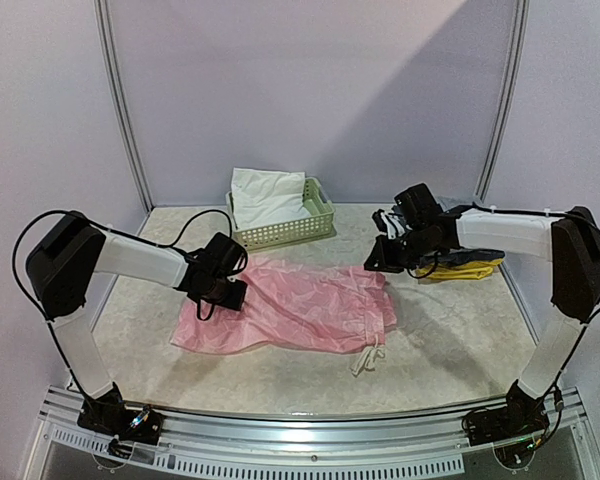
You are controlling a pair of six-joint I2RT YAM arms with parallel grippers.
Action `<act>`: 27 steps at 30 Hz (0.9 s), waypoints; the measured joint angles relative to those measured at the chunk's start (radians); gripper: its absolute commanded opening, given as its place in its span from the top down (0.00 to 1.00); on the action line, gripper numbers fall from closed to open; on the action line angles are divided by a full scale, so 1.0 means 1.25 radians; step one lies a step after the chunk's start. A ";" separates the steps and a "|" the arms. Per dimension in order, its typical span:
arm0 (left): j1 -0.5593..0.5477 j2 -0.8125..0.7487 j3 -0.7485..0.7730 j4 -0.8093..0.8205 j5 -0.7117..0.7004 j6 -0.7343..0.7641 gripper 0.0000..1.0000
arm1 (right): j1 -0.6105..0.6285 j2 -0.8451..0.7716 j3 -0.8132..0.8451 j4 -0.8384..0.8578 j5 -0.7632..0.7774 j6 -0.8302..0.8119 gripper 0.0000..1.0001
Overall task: Fold and stack the mixed laundry pile
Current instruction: Smooth out the rectangle-folded shorts at the center of the board, then pick up the rectangle-folded shorts from the center of the board.
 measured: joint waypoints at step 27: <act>-0.265 0.049 0.258 -0.150 0.040 0.070 0.27 | 0.028 0.034 -0.164 0.034 0.022 0.006 0.57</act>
